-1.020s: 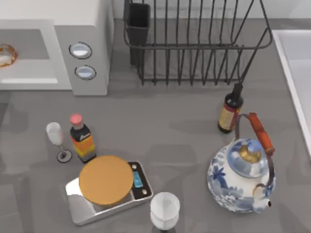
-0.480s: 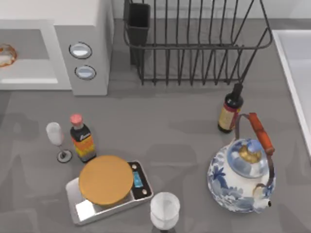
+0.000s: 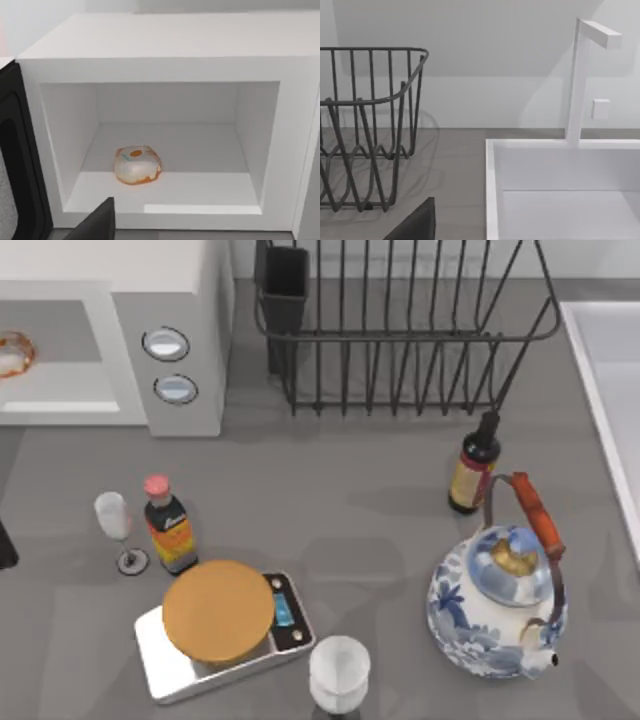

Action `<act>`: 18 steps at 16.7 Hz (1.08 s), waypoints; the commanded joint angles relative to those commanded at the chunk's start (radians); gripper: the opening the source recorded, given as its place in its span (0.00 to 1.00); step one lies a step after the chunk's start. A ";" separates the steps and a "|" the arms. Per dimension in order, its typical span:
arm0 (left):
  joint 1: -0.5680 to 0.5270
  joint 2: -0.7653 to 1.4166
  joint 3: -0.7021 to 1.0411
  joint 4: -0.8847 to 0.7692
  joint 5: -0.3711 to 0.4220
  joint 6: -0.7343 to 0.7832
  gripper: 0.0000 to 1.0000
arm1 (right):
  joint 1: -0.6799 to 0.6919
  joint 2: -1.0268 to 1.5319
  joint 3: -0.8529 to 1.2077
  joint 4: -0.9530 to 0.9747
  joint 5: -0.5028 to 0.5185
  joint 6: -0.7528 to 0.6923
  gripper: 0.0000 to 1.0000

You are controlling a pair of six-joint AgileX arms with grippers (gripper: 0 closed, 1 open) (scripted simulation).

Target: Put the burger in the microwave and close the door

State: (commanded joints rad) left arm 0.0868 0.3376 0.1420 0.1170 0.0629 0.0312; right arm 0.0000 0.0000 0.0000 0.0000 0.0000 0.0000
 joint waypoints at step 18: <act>-0.087 -0.338 -0.142 -0.117 -0.063 -0.031 0.55 | 0.000 0.000 0.000 0.000 0.000 0.000 1.00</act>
State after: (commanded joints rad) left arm 0.0000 0.0000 0.0000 0.0000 0.0000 0.0000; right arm 0.0000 0.0000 0.0000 0.0000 0.0000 0.0000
